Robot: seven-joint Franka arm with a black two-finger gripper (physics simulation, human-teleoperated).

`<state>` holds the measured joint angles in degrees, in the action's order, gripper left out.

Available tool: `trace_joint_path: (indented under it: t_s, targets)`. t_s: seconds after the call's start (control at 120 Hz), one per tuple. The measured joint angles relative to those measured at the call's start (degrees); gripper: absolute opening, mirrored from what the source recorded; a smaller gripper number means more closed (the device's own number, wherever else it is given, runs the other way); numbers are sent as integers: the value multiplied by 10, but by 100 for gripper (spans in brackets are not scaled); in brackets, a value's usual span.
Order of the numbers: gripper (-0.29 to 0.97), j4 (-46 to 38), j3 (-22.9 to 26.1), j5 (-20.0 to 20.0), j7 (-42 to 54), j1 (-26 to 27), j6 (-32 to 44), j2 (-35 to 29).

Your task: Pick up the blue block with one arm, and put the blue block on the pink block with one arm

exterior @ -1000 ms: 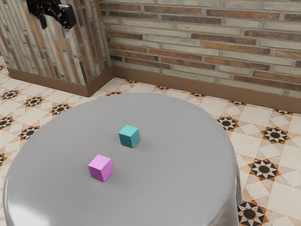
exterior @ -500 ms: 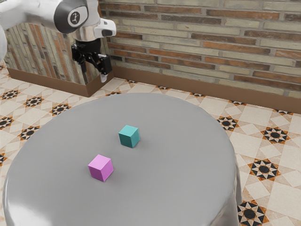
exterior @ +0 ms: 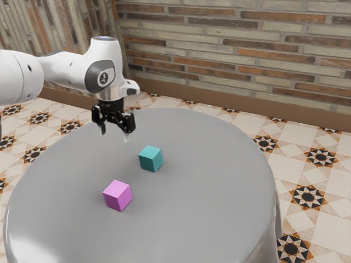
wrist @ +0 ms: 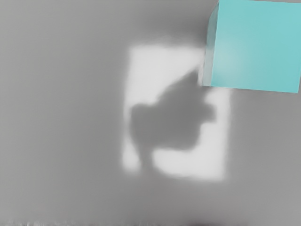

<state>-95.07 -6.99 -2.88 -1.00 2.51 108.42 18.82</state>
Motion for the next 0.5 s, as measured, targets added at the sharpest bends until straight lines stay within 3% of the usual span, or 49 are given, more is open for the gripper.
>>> trace_joint_path:
  t_s: [0.292,0.5]
  targets:
    - [68,-59,0,28,-24,-13,36,-2]
    - [68,-37,2,41,-37,-15,55,36]
